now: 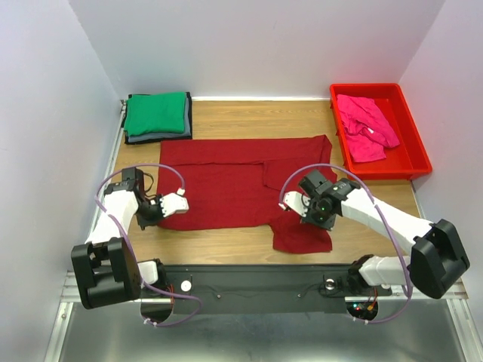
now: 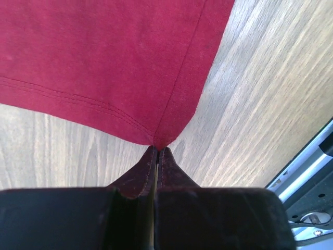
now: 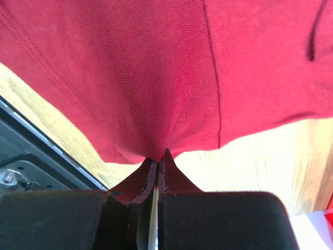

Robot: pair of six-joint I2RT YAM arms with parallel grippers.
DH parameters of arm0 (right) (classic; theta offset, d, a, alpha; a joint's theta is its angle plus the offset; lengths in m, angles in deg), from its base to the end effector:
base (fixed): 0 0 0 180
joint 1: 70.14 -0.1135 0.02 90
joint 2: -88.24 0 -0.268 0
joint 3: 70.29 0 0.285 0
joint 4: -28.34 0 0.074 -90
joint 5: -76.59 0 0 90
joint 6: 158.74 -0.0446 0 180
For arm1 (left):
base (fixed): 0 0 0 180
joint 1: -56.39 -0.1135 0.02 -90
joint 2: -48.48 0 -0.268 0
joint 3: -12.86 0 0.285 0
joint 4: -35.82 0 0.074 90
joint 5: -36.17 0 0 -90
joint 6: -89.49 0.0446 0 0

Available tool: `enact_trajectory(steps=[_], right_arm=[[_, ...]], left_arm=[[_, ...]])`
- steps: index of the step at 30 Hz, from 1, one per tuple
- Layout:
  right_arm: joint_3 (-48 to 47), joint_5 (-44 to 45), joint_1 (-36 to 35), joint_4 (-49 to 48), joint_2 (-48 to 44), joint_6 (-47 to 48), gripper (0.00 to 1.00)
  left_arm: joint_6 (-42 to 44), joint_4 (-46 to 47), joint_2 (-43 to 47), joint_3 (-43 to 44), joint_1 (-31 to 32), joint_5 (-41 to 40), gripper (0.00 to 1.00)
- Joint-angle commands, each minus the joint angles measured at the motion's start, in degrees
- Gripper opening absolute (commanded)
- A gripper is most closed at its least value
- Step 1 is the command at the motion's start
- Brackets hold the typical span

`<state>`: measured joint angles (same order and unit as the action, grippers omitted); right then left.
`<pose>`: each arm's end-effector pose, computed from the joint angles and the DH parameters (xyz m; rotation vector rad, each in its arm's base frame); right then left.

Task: Fold and stack the t-shirts
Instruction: Fold the tshirt

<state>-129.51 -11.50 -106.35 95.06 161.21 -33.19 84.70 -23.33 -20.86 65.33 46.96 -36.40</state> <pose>0.1929 0.1394 0.1851 -1.7401 2.4127 -0.0482 0.2255 0.0239 0.1685 1.7324 2.1418 -0.0380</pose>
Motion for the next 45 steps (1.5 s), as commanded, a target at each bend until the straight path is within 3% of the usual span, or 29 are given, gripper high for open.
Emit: enact_trajectory(steps=[1, 9, 23, 33, 45], right_arm=[[-3.4, 0.4, 1.7, 2.8, -1.3, 0.8, 0.01], [-12.9, -0.9, 11.4, 2.8, 6.2, 8.5, 0.01], [-35.0, -1.6, 20.5, 4.1, 25.8, 18.0, 0.0], [-47.4, -3.3, 22.4, 6.1, 36.7, 20.1, 0.01], [-56.5, -3.5, 23.3, 8.4, 45.0, 20.9, 0.01]], left_arm=[[-0.1, -4.7, 0.8, 5.2, -0.1, 3.5, 0.0], [-4.3, -5.1, -6.7, 15.7, -0.1, 9.2, 0.0], [-9.4, -3.2, -24.7, 33.9, -0.5, 14.6, 0.0], [-11.2, -2.4, -34.4, 43.1, -0.6, 16.4, 0.0], [-13.1, 0.6, -40.2, 46.0, -0.8, 17.4, 0.0]])
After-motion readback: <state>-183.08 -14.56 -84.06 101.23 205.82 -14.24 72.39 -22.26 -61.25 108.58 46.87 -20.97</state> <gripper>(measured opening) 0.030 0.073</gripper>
